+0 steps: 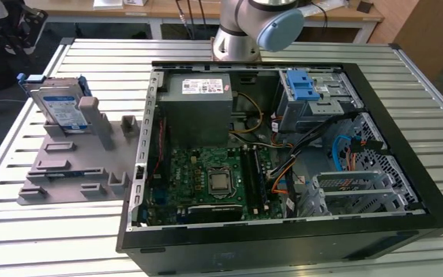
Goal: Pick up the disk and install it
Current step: 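Reach for the disk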
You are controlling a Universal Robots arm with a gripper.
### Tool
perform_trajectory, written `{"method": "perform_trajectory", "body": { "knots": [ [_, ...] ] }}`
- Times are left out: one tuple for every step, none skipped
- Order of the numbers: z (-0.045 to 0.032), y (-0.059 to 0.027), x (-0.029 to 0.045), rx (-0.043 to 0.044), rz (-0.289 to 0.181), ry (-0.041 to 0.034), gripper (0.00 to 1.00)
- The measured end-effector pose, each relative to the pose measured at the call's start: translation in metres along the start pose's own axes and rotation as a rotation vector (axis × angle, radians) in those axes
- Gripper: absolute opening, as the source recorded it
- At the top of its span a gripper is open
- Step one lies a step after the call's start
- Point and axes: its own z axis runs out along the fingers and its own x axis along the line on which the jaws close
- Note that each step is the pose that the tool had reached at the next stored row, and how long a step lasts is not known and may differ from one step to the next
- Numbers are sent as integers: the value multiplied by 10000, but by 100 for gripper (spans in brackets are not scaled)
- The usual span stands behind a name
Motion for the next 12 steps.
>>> {"method": "perform_trajectory", "body": {
  "knots": [
    [2,0,17,0,0,-1,11],
    [2,0,30,1,0,0,11],
    [3,0,41,0,0,1,11],
    [4,-1,51,1,0,1,11],
    [5,-1,61,1,0,1,11],
    [6,-1,70,1,0,1,11],
    [7,-1,76,0,0,0,11],
    [7,-1,78,0,-1,1,11],
    [7,-1,78,0,-1,1,11],
    [7,-1,78,0,-1,1,11],
    [7,-1,78,0,0,1,11],
    [7,-1,79,1,0,2,11]
  ]
}}
